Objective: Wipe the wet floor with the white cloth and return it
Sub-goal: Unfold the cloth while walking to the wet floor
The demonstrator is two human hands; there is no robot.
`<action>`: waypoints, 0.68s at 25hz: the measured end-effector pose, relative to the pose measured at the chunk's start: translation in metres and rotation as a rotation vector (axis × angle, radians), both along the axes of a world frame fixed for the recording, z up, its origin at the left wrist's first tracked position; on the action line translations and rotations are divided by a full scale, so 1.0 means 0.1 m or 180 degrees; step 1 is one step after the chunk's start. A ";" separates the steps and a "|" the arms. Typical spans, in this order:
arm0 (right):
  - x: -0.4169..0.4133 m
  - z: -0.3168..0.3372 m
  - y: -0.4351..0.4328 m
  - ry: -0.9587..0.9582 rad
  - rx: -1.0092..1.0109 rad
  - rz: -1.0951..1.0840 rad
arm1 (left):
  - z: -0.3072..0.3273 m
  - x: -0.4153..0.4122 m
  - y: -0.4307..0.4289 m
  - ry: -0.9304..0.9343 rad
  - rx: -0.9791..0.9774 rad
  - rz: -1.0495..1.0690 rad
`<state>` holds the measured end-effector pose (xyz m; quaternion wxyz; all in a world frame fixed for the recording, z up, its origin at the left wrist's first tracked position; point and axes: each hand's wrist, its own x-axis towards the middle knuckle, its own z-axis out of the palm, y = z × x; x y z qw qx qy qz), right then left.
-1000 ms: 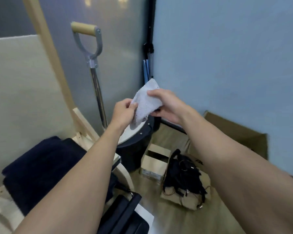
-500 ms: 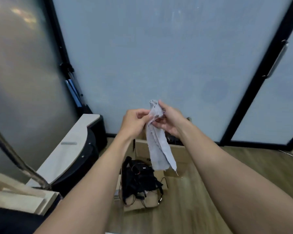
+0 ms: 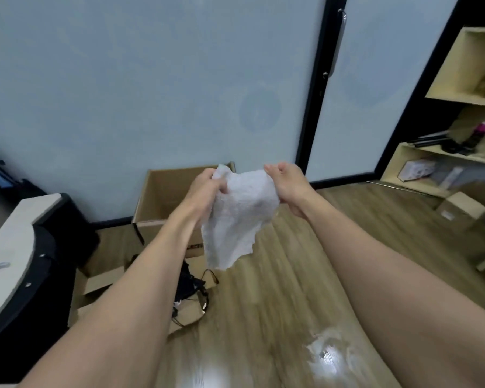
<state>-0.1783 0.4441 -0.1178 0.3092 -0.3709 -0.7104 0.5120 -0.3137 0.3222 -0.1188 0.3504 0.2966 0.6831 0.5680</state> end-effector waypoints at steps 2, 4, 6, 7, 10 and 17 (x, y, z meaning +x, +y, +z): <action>0.29 -0.18 0.24 0.0538 -0.1017 0.0076 | -0.11 0.11 0.26 -0.0040 -0.0051 0.0001; 0.55 -0.56 0.37 0.0257 -0.1852 0.0577 | -0.28 0.17 0.48 -0.0777 0.0214 0.0139; 0.68 -0.99 0.36 -0.0362 -0.2047 0.0759 | -0.60 0.21 0.70 -0.1199 -0.0063 0.0445; 0.68 -1.17 0.38 -0.0278 -0.2102 0.0573 | -0.81 0.20 0.82 -0.1070 -0.0509 0.0517; 0.59 -1.50 0.58 0.0464 -0.2688 0.0128 | -1.30 0.11 1.19 -0.0926 -0.1627 0.0372; 0.36 -1.69 1.44 -0.0841 -0.1600 -0.0493 | -1.75 -0.06 2.10 -0.1033 -0.1393 -0.0550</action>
